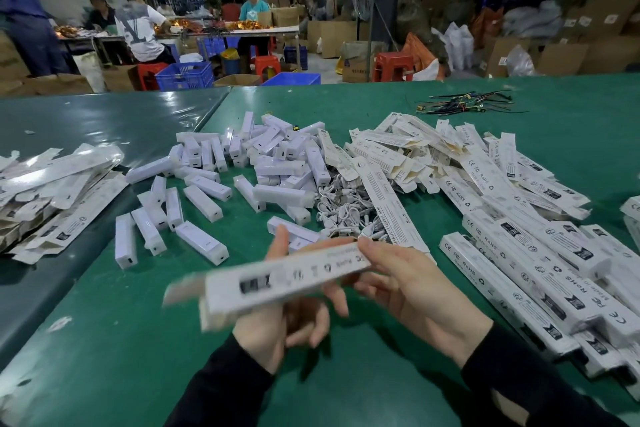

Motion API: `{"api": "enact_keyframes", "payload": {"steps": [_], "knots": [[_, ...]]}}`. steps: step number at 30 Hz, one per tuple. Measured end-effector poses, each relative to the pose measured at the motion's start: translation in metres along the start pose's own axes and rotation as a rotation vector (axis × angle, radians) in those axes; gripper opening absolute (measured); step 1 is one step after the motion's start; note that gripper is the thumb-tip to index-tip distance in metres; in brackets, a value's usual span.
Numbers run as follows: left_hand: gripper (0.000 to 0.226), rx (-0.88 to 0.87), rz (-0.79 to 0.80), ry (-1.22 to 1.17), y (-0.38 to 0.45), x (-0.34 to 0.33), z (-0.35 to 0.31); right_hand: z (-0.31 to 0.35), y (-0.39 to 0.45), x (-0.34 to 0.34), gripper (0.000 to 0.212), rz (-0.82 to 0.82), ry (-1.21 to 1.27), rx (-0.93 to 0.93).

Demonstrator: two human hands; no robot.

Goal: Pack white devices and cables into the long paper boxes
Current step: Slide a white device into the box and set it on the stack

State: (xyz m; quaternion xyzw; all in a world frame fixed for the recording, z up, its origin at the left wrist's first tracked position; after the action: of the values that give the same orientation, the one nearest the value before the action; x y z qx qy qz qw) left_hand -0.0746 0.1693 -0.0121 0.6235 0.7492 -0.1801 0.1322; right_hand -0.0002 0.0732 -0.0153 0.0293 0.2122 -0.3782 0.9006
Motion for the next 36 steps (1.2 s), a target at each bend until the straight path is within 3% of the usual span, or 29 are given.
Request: {"api": "enact_keyframes", "payload": {"steps": [2,3,6,7,11,14,16,17,21,24,28,29,33,36], "knots": [[0.05,-0.224,-0.289,0.05,-0.006,0.023,-0.014,-0.007,0.0,0.008,0.031,-0.103,0.076,-0.049],[0.046,-0.294,-0.36,0.019,-0.01,0.028,-0.021,-0.011,0.0,0.01,0.028,-0.138,0.113,-0.068],[0.088,-0.421,-0.358,-0.096,-0.014,0.029,-0.036,-0.021,0.0,0.008,0.04,-0.187,0.15,-0.093],[0.093,-0.454,-0.341,-0.085,-0.017,0.025,-0.041,-0.023,0.0,0.007,0.046,-0.183,0.115,-0.09],[0.058,-0.506,-0.387,0.008,-0.022,0.024,-0.048,-0.018,-0.003,0.003,0.05,-0.119,-0.295,-0.042],[0.039,-0.425,-0.484,-0.117,-0.021,0.042,-0.04,0.014,-0.003,0.013,0.038,-0.212,-0.874,0.33],[0.046,-0.328,-0.487,-0.214,-0.019,0.046,-0.033,0.026,-0.007,0.013,0.012,-0.277,-1.101,0.528],[0.053,-0.286,-0.491,-0.224,-0.019,0.046,-0.031,0.027,-0.007,0.011,0.009,-0.277,-1.178,0.577],[0.066,-0.156,-0.531,-0.14,-0.017,0.045,-0.024,0.008,0.001,0.001,0.047,-0.079,-1.431,0.526],[0.068,-0.031,-0.496,-0.137,-0.013,0.042,-0.012,-0.003,0.004,-0.003,0.039,0.006,-1.526,0.458],[0.055,0.05,-0.451,-0.139,-0.009,0.039,-0.002,0.019,-0.004,-0.003,0.012,-0.127,-1.484,0.594],[0.051,0.056,-0.448,-0.129,-0.009,0.039,-0.002,0.023,-0.005,0.001,0.013,-0.152,-1.441,0.579],[0.044,0.109,-0.43,-0.086,-0.007,0.037,0.004,0.021,-0.002,0.012,0.02,-0.098,-1.305,0.365],[0.044,0.126,-0.417,-0.047,-0.005,0.036,0.008,0.018,0.001,0.018,0.027,-0.082,-0.814,0.175]]}}
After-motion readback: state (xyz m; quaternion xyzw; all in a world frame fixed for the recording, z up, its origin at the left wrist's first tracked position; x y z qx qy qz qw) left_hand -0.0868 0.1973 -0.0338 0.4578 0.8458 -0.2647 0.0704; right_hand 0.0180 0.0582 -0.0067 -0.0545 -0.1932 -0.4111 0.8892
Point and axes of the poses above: each hand's wrist, its own y-axis towards the middle knuckle, its own x-axis out of the back of the hand, z = x × y, the point moved 8 cm from there along y, towards the middle knuckle, and after that the axes turned 5 degrees about x, right-handed, at the moved point
